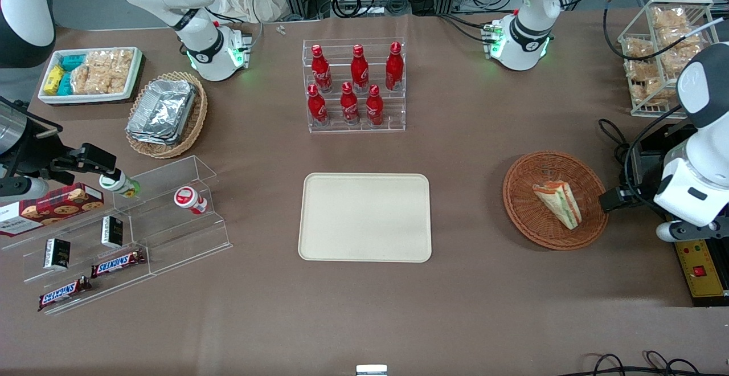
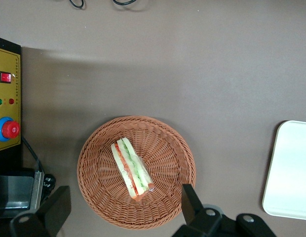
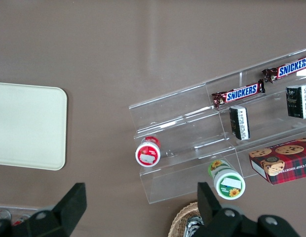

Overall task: Place sandwich from basket to tray
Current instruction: 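Move the left gripper over the wrapped sandwich in the wicker basket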

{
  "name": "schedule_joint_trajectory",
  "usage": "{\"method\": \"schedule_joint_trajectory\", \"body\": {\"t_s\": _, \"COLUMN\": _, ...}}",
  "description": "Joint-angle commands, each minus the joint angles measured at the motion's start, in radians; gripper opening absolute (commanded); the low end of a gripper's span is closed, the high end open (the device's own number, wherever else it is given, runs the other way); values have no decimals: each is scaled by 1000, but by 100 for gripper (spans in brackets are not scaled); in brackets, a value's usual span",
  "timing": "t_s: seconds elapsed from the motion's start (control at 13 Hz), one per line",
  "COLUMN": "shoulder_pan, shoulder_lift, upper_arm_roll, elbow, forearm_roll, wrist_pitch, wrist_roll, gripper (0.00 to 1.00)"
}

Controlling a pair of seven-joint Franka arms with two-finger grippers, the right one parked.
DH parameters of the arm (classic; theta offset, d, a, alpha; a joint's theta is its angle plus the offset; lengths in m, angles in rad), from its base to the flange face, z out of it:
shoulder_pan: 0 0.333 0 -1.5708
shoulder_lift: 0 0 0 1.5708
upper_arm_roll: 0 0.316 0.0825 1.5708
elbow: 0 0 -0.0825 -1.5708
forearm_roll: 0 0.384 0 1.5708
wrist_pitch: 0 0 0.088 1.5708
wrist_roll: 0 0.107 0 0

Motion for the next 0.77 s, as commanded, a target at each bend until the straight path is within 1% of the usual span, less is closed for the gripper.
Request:
{"method": "schedule_joint_trajectory", "body": {"t_s": 0.0, "shoulder_pan": 6, "shoulder_lift": 16, "upper_arm_roll": -7, "elbow": 40, "forearm_roll": -2, "wrist_pitch": -25, "wrist_roll": 14, "gripper": 99}}
{"method": "schedule_joint_trajectory", "body": {"t_s": 0.15, "shoulder_pan": 6, "shoulder_lift": 16, "upper_arm_roll": -9, "elbow": 38, "forearm_roll": -2, "wrist_pitch": -25, "wrist_roll": 15, "gripper": 99}}
{"method": "schedule_joint_trajectory", "body": {"t_s": 0.38, "shoulder_pan": 9, "shoulder_lift": 16, "upper_arm_roll": -6, "elbow": 14, "forearm_roll": -44, "wrist_pitch": -20, "wrist_roll": -9, "gripper": 99}}
{"method": "schedule_joint_trajectory", "body": {"t_s": 0.54, "shoulder_pan": 20, "shoulder_lift": 36, "upper_arm_roll": -7, "elbow": 1, "forearm_roll": -41, "wrist_pitch": -13, "wrist_roll": -26, "gripper": 99}}
{"method": "schedule_joint_trajectory", "body": {"t_s": 0.62, "shoulder_pan": 24, "shoulder_lift": 33, "upper_arm_roll": -7, "elbow": -44, "forearm_roll": -39, "wrist_pitch": 7, "wrist_roll": -44, "gripper": 99}}
{"method": "schedule_joint_trajectory", "body": {"t_s": 0.69, "shoulder_pan": 27, "shoulder_lift": 27, "upper_arm_roll": -4, "elbow": -118, "forearm_roll": -39, "wrist_pitch": 65, "wrist_roll": -74, "gripper": 99}}
